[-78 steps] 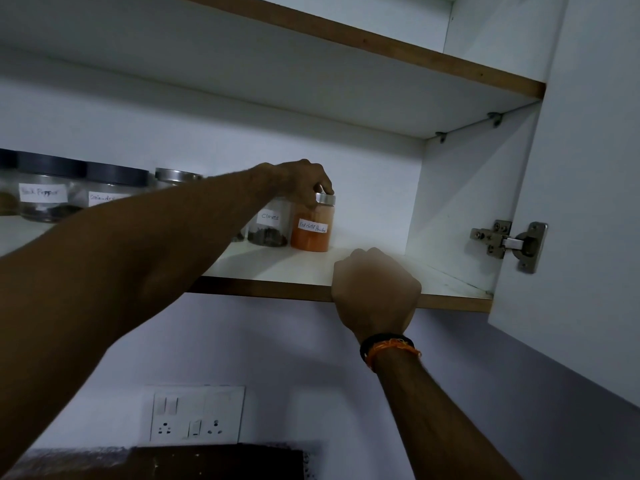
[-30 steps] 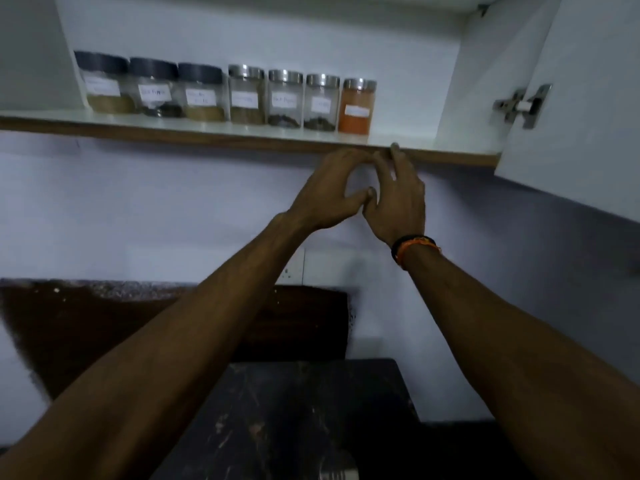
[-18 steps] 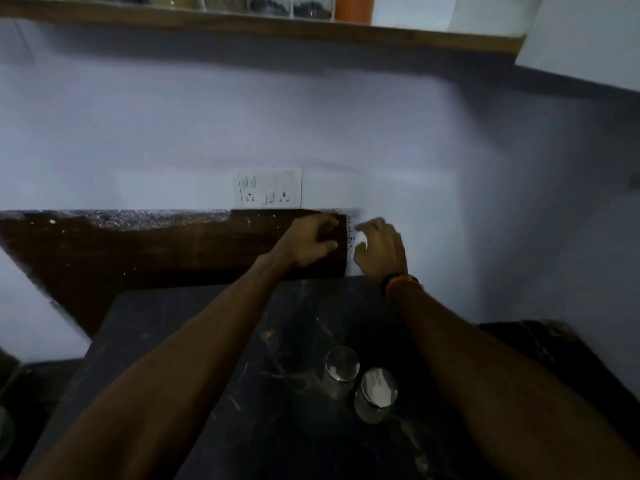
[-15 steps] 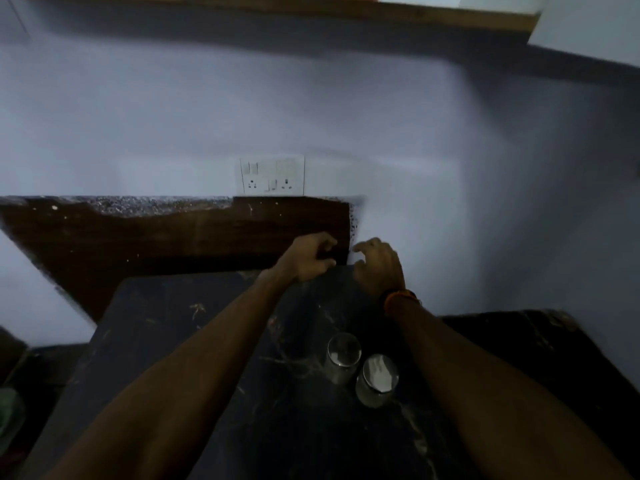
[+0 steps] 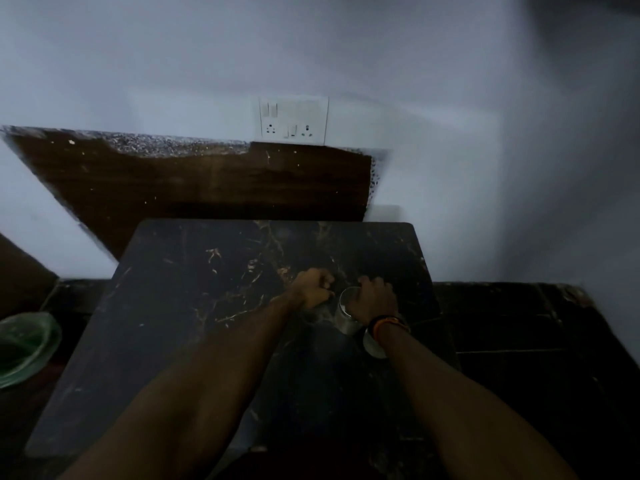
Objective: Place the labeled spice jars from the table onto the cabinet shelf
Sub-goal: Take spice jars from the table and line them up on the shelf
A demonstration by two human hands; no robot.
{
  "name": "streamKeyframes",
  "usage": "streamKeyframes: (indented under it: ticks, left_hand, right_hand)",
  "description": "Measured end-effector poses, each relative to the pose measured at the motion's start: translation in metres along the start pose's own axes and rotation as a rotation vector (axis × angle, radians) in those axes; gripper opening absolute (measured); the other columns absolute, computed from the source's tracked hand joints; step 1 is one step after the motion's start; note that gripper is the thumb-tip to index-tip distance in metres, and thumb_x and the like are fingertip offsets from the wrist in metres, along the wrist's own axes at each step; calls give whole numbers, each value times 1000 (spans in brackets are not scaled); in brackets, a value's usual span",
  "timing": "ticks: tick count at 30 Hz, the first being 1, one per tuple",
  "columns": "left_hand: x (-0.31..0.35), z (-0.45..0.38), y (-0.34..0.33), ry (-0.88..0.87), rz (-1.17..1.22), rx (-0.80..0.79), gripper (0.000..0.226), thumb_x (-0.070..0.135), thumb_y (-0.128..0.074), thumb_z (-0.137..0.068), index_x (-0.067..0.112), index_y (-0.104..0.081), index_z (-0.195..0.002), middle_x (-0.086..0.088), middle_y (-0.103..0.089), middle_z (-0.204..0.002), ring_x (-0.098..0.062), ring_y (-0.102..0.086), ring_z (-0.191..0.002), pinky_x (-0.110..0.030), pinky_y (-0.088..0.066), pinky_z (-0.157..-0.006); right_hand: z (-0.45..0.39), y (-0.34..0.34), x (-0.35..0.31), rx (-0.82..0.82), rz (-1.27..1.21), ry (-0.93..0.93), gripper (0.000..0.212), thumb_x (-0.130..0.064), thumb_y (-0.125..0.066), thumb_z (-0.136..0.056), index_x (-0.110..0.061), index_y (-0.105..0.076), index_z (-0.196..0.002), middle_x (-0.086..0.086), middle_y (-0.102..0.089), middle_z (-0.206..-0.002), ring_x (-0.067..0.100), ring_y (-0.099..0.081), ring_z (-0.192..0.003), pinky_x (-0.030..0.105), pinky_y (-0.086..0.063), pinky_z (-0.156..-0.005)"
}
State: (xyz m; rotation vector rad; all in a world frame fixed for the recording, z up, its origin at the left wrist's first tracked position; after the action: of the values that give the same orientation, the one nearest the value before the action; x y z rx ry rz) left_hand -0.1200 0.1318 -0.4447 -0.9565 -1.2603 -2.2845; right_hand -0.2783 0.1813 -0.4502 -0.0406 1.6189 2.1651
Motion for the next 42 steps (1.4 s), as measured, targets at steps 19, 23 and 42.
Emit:
streamKeyframes:
  ticks: [19, 23, 42]
  left_hand:
    - [-54, 15, -12, 167, 352, -24, 21, 6, -58, -96, 14, -62, -115, -3, -65, -110, -11, -64, -95, -21, -50, -73]
    - [-59, 16, -10, 215, 534, 38, 20, 24, -52, -102, 13, -63, -115, -8, -68, -111, -20, -66, -99, -32, -55, -78]
    - [-22, 34, 7, 52, 1629, -56, 51, 31, -59, -95, 8, -53, -140, -25, -53, -141, -42, -54, -130, -59, -43, -109]
  right_hand:
    - [-6, -38, -10, 86, -40, 46, 66, -46, -73, -74, -21, -51, -131, 14, -55, -127, 32, -47, -123, 41, -41, -104]
    - [-14, -17, -23, 56, -223, 108, 65, -30, -75, -79, -27, -49, -138, 7, -54, -133, 27, -48, -125, 41, -45, -103]
    - [-20, 60, -45, -148, -1157, 421, 54, -7, -65, -88, -39, -60, -132, -15, -57, -139, 12, -52, -132, 31, -51, -101]
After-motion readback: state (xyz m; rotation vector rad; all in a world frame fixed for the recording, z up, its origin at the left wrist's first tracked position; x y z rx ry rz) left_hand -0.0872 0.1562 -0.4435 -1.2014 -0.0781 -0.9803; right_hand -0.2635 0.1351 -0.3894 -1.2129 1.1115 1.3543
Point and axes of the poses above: each hand's wrist, its own z-axis away from the middle knuckle, its own y-axis out of the back of the hand, x = y × z, the point moved 3 cm from there along -z, towards the middle knuckle
